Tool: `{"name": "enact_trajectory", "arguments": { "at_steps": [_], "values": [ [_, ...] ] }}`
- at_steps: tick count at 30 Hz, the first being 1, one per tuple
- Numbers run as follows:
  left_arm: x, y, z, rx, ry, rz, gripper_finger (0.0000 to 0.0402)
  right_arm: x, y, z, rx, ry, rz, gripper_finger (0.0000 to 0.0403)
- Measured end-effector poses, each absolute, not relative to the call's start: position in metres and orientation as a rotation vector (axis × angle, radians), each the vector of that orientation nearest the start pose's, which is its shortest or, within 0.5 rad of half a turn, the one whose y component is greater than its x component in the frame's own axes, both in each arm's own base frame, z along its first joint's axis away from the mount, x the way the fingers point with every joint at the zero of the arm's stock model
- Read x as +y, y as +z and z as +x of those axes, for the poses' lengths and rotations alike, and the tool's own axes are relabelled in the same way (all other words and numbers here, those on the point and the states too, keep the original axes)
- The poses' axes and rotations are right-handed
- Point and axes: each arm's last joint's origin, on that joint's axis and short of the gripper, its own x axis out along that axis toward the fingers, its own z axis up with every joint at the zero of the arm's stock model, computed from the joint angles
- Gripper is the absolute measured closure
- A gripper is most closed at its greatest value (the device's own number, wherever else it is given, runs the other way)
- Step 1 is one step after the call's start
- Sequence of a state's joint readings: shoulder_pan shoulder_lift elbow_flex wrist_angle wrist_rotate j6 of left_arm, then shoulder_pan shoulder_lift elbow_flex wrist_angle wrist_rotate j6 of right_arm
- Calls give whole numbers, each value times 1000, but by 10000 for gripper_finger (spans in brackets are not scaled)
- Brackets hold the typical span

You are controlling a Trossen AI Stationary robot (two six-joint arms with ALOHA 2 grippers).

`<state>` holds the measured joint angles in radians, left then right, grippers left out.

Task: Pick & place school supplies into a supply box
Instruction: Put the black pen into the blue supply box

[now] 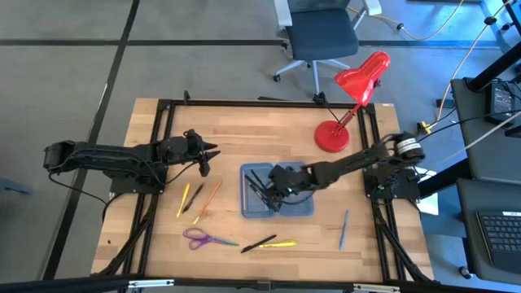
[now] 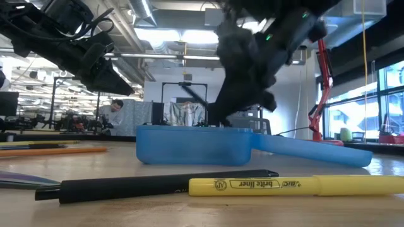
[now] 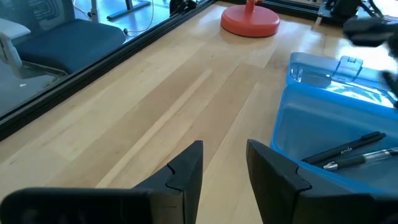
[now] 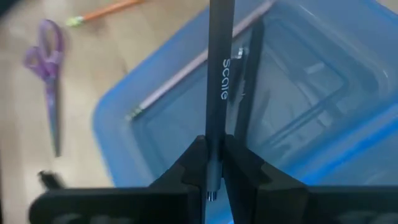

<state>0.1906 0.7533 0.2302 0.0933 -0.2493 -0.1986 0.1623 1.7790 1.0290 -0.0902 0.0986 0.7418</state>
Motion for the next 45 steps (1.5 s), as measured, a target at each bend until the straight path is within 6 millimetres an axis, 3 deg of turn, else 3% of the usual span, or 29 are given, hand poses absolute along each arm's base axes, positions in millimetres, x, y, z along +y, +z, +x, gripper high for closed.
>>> {"name": "enact_trajectory", "arguments": {
  "at_steps": [9, 21, 31, 34, 37, 45],
  "values": [
    [37, 174, 153, 389, 475, -179, 286, 43, 146, 371, 989, -194, 649, 359],
    [37, 174, 153, 389, 474, -178, 286, 43, 155, 379, 1010, -163, 600, 355],
    [37, 174, 153, 387, 474, -180, 286, 43, 156, 378, 1032, -140, 550, 283],
    [37, 176, 154, 360, 475, -180, 286, 43, 167, 371, 1066, -107, 520, 273],
    [37, 179, 155, 326, 472, -183, 285, 50, 196, 356, 1023, -133, 410, 270],
    [31, 192, 162, 331, 311, -157, 286, 88, 228, 286, 903, -174, 252, 270]
  ]
}}
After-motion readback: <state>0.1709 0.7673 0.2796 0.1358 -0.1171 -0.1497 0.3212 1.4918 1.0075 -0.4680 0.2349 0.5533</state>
